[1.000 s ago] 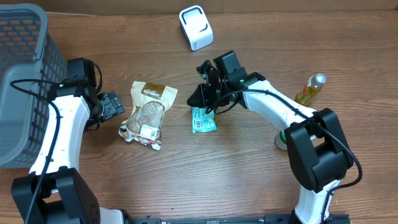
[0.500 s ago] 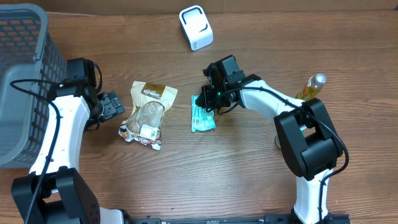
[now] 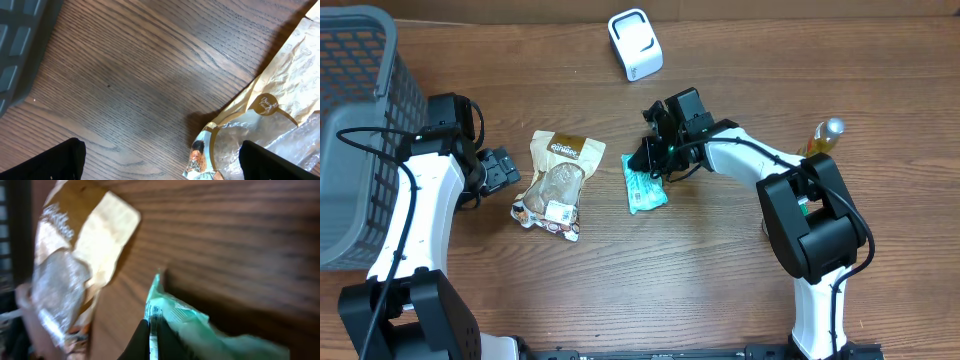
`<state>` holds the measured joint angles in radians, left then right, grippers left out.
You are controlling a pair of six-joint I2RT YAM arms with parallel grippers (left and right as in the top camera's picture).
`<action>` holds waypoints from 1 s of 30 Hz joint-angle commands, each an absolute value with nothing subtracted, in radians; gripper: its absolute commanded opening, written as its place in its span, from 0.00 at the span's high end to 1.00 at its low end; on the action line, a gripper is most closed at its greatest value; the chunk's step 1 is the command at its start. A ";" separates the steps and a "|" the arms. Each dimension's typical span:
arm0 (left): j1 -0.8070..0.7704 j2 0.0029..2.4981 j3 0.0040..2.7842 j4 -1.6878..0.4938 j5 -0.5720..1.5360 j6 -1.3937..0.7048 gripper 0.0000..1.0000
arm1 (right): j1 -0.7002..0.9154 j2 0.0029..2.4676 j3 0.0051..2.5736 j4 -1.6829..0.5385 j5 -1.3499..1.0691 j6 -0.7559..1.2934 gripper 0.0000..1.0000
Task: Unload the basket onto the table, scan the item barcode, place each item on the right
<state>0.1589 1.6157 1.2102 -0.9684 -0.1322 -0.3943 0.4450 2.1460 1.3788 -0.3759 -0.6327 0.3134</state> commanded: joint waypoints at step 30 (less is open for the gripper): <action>0.162 1.597 1.208 -0.968 -0.138 -0.407 0.00 | 0.472 2.000 1.393 -0.850 -0.185 0.375 0.96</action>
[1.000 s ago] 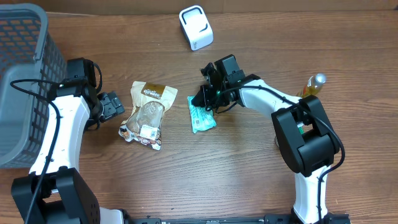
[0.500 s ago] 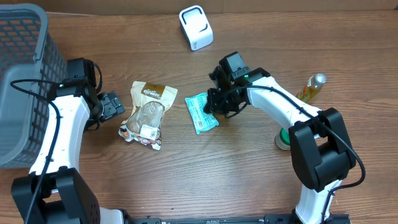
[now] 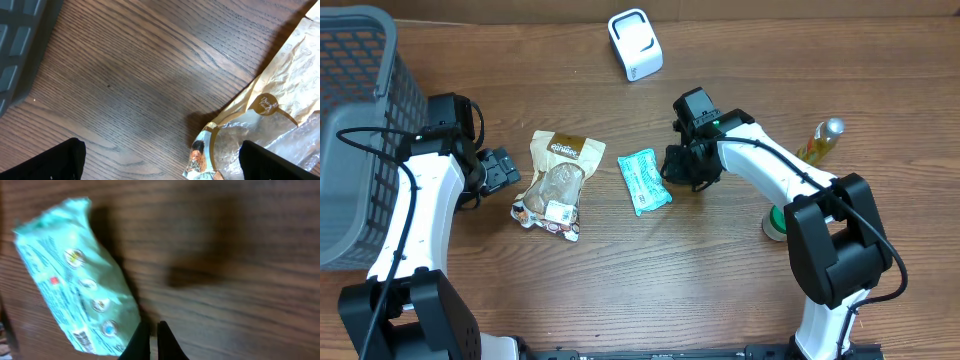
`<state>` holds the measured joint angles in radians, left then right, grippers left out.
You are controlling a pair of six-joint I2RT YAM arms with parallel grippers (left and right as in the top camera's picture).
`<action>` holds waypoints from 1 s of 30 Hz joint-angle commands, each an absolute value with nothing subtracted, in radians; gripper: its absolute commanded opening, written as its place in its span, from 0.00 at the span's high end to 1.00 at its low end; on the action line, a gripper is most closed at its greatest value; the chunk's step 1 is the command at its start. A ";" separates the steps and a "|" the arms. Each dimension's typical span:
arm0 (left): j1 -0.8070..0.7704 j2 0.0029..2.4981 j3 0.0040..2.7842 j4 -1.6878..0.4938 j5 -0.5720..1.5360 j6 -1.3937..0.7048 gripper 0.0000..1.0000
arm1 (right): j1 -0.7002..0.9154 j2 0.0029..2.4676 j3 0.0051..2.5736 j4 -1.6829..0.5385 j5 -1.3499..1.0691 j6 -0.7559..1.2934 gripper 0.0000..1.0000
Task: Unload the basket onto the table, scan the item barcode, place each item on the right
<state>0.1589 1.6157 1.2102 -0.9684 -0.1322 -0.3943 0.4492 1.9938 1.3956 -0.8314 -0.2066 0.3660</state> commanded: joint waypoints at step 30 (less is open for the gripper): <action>0.162 1.597 1.208 -0.968 -0.138 -0.407 0.00 | 0.436 2.007 1.421 -0.858 -0.165 0.375 0.96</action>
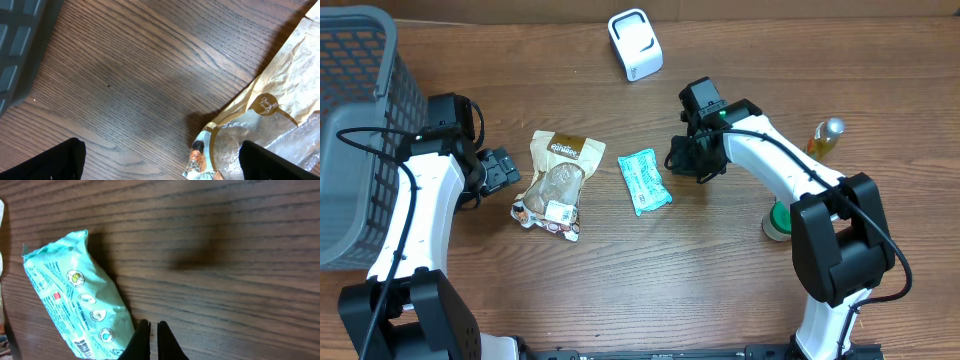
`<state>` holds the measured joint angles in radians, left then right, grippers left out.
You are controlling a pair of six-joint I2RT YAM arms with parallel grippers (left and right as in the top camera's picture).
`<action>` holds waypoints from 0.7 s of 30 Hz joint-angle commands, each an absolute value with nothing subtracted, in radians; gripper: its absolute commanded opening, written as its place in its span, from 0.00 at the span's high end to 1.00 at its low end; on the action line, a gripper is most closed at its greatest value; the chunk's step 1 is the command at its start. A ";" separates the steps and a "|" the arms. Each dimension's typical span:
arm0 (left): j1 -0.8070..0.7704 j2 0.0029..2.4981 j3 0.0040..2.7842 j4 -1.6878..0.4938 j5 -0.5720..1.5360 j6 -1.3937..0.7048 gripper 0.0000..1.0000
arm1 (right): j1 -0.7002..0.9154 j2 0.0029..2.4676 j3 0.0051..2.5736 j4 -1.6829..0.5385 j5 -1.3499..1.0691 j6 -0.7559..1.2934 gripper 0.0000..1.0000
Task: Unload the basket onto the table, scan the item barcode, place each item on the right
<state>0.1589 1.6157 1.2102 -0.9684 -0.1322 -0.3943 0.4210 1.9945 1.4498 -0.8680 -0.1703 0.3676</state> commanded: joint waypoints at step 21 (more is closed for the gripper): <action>0.162 1.598 1.208 -0.968 -0.138 -0.407 0.01 | 0.586 2.014 1.372 -0.888 -0.256 0.364 0.95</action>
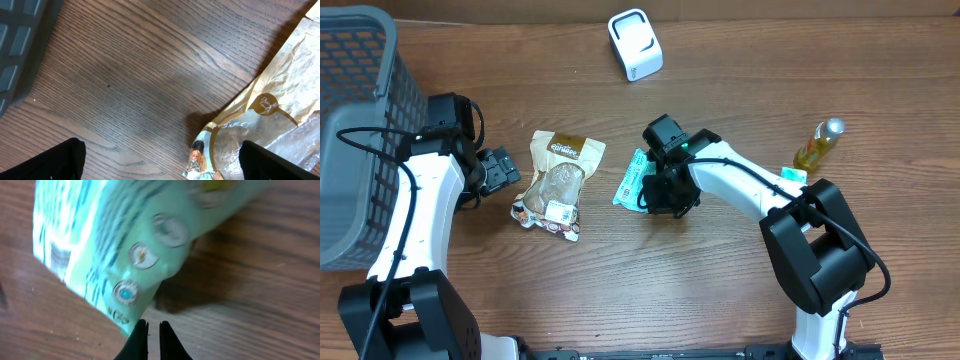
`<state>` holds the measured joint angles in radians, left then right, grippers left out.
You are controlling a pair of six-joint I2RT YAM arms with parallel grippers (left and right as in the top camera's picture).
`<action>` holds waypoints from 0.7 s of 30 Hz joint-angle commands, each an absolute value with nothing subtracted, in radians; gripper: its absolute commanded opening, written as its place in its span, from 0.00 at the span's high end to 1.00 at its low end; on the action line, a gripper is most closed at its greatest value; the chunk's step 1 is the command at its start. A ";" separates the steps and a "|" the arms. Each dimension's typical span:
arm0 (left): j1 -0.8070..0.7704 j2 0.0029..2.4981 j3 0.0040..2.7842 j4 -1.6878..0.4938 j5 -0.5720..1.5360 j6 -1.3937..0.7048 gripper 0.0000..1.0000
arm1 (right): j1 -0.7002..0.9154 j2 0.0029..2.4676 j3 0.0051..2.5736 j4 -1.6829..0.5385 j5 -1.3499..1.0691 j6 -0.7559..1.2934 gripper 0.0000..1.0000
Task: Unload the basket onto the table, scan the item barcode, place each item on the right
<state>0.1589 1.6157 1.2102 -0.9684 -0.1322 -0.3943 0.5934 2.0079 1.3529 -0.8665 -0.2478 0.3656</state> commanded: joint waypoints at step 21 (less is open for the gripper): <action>0.162 1.598 1.208 -0.968 -0.138 -0.407 0.00 | 0.556 2.005 1.493 -0.859 -0.371 0.371 0.96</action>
<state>0.1589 1.6157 1.2102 -0.9684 -0.1322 -0.3943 0.5507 2.0018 1.4757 -0.8665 -0.3840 0.3504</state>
